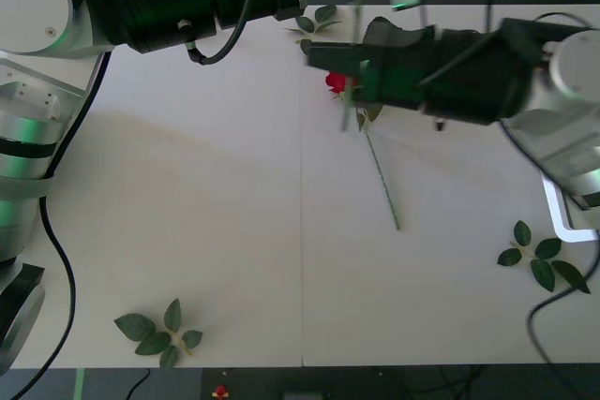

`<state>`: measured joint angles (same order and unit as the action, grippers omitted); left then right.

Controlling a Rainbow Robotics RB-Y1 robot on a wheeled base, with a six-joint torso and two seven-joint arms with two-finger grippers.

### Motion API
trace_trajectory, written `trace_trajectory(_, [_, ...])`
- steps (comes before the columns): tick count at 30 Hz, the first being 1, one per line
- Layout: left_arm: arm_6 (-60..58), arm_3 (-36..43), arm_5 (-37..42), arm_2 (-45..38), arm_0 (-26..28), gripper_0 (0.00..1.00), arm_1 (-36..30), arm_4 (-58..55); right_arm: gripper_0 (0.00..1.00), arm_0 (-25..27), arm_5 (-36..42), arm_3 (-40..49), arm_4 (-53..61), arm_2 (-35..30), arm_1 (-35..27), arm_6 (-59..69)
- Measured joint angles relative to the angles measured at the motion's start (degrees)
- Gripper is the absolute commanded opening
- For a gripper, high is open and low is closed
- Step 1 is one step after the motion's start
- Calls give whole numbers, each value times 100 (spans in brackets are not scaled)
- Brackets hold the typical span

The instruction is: Place the red flowers into the right box and the blue flowers into the left box. If a person shows an open palm, hand one flower to the person first, then continue sorting.

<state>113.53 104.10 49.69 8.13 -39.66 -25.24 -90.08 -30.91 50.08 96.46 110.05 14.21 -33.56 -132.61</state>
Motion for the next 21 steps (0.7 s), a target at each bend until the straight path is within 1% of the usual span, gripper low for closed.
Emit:
trace_trajectory(3, [0, -4, 0, 0, 4, 100, 1, 0, 0, 130, 1, 0, -56, -192, -394, 337])
trace_trajectory(6, [0, -16, 0, 0, 45, 100, -1, -2, 0, 349, 4, 0, -381, -485, -854, 671])
trace_trajectory(13, [0, -18, 110, -28, 46, 100, -174, -552, 0, 1057, 9, 1, -1531, -1138, -2047, 2318])
trace_trajectory(17, [0, -18, 1003, -364, 45, 100, -425, -580, 0, 1539, 9, 1, -2178, -1330, -2695, 3189])
trace_trajectory(21, [0, -18, 2118, -1111, 45, 100, -692, -584, 0, 1928, 10, -13, -2718, -1351, -3255, 4178])
